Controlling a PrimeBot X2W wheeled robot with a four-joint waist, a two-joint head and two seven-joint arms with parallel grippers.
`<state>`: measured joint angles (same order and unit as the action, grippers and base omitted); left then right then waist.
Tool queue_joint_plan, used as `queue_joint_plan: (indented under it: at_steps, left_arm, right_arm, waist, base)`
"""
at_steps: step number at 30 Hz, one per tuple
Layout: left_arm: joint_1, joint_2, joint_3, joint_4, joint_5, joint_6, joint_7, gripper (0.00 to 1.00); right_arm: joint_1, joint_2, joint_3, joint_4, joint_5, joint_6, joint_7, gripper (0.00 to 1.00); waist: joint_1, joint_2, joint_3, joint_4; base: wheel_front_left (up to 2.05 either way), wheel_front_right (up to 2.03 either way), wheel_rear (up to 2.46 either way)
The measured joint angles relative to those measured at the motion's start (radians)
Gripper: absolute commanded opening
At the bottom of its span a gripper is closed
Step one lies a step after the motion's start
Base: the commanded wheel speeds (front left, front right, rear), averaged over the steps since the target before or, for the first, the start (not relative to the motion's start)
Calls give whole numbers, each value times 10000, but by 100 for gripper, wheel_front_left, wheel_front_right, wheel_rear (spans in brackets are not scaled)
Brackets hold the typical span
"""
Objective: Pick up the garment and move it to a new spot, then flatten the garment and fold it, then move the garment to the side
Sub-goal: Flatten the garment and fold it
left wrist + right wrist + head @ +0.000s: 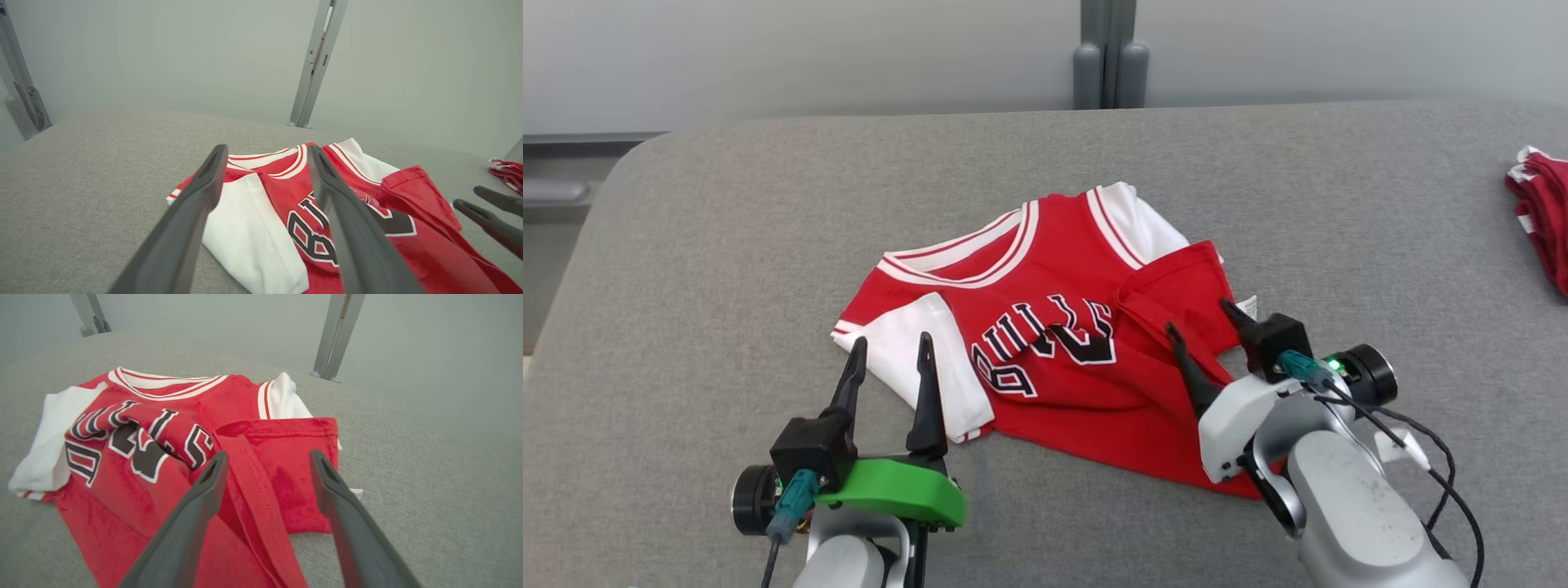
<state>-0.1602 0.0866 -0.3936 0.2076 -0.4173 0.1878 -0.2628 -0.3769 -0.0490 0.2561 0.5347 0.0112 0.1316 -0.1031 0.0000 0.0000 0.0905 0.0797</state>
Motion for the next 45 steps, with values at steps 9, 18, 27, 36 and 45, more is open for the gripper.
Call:
queue_joint_plan:
  at_steps: [9,18,27,36,45]
  left_arm:
    - [59,-267,685,-196,397,-268,0,100]
    - [68,-349,984,-311,500,-443,-12,100]
    - [-115,-357,803,-602,408,-441,-12,100]
    - [-658,-364,527,-773,395,-460,-12,100]
    - [-864,-366,487,-763,378,-382,-12,100]
  right_arm:
    - [-1533,-104,861,2370,263,0,1214,100]
    - [-2696,-932,525,3509,176,2,1197,0]
    - [-4451,-2516,384,4169,40,2,1037,0]
    - [-6607,-3954,213,5012,-453,2,374,0]
    - [-7481,-3879,-385,5820,-1323,0,-640,100]
  waist:
    - [0,0,432,768]
    - [0,0,842,1170]
    - [0,0,1396,1229]
    - [0,0,2096,1445]
    - [0,0,2570,1668]
  base:
    - [0,0,0]
    - [0,0,0]
    - [0,0,0]
    - [0,0,0]
    - [0,0,0]
